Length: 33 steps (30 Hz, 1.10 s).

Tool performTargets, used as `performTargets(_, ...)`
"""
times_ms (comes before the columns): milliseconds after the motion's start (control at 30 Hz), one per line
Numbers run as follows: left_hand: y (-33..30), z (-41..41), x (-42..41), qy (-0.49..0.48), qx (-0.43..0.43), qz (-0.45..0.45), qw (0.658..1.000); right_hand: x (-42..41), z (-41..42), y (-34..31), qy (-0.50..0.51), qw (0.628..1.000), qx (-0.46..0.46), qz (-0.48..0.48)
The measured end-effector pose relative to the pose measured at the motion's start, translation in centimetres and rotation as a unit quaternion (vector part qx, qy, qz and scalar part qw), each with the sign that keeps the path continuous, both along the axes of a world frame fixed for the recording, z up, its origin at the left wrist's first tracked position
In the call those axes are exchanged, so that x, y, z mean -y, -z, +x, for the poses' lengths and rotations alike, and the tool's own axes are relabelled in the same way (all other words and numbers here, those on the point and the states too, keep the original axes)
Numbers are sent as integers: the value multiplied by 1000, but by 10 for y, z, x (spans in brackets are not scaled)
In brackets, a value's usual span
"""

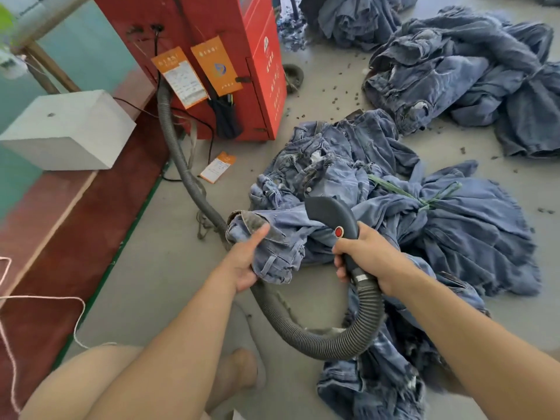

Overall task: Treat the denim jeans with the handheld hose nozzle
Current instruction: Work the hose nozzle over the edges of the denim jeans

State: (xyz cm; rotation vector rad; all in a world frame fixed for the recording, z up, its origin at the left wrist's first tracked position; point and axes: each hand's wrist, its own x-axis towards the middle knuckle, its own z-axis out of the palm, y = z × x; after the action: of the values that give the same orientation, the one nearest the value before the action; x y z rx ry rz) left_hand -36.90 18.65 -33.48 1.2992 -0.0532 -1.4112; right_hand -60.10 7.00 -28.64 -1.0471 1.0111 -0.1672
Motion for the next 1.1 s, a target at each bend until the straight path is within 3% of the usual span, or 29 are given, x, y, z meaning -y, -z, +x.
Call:
performTargets(133,29,-3,-14,-53,66,96,992,-6,6,5,-14,1000,-17,-9)
performTargets(367,40,2,-27,-75,-35,69,994,-29,7,12,-47,998,-48,-12)
performTargets(567,42,3,-28,-70,-44,52,995,-55,23,14,-116,990,-68,-37)
performTargets(800,39,2,-26,-64,6,51,997,-69,25,20,-98,981,-107,-131)
performTargets(900,37,-1,-27,-71,-7,32,997,-78,23,20,-106,981,-110,-121)
performTargets(1100,28,-2,-31,-55,-20,11,998,-45,15,12,47,982,-125,-135)
